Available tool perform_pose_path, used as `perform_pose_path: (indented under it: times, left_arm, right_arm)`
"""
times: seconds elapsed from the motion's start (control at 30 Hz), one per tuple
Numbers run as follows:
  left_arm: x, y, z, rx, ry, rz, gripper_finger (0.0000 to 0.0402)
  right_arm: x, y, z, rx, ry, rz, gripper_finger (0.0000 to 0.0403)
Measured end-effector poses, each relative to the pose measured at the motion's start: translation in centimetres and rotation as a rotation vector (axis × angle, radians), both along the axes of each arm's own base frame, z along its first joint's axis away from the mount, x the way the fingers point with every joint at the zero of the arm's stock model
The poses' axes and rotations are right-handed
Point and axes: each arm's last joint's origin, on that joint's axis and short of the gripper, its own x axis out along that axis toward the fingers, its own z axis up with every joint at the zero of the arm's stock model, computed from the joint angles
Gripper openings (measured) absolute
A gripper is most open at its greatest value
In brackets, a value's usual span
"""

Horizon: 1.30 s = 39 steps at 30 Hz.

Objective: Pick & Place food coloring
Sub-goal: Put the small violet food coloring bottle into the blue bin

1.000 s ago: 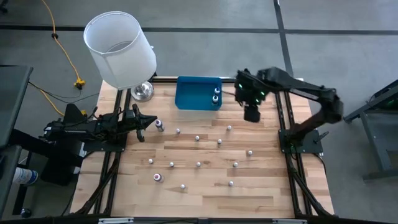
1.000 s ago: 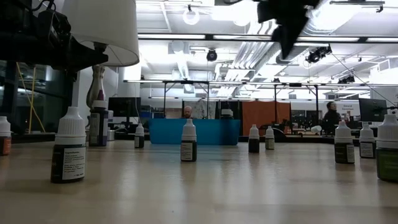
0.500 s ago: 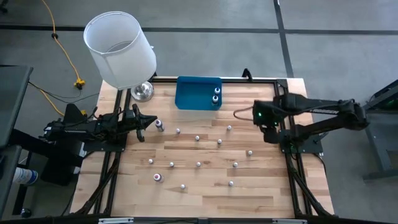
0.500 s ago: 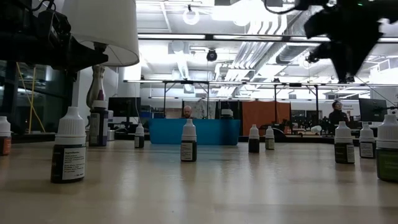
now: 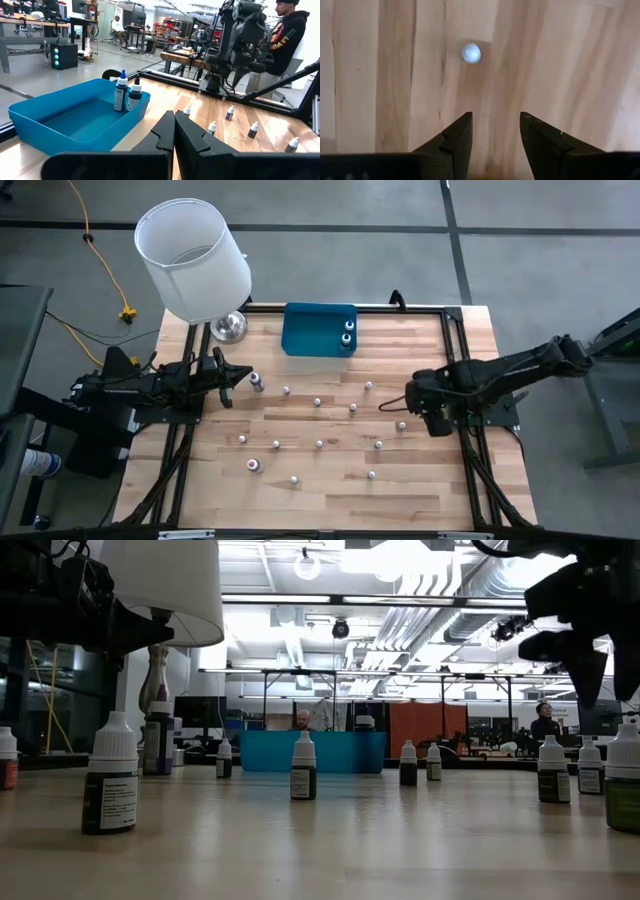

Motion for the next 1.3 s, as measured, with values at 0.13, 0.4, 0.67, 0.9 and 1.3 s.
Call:
perform_pose_path:
  times: [0.13,0.4,0.67,0.9,1.3]
  left_arm:
    - [0.0,0.0,0.0,0.000,0.000,0.000,0.0000]
    - [0.0,0.0,0.0,0.000,0.000,0.000,0.0000]
    - [0.0,0.0,0.0,0.000,0.000,0.000,0.0000]
    - [0.0,0.0,0.0,0.000,0.000,0.000,0.0000]
    - [0.0,0.0,0.0,0.000,0.000,0.000,0.0000]
  right_arm:
    - [0.7,0.7,-0.6,-0.008,0.007,0.027,0.0154]
    - [2.2,1.4,-1.7,0.067,0.033,-0.107,0.0155]
    - [3.1,1.5,-2.2,0.090,0.020,-0.243,0.0190]
    - [4.1,1.8,-3.1,0.134,0.042,-0.324,0.0224]
    - [5.1,1.9,-4.5,0.082,0.062,-0.359,0.0229]
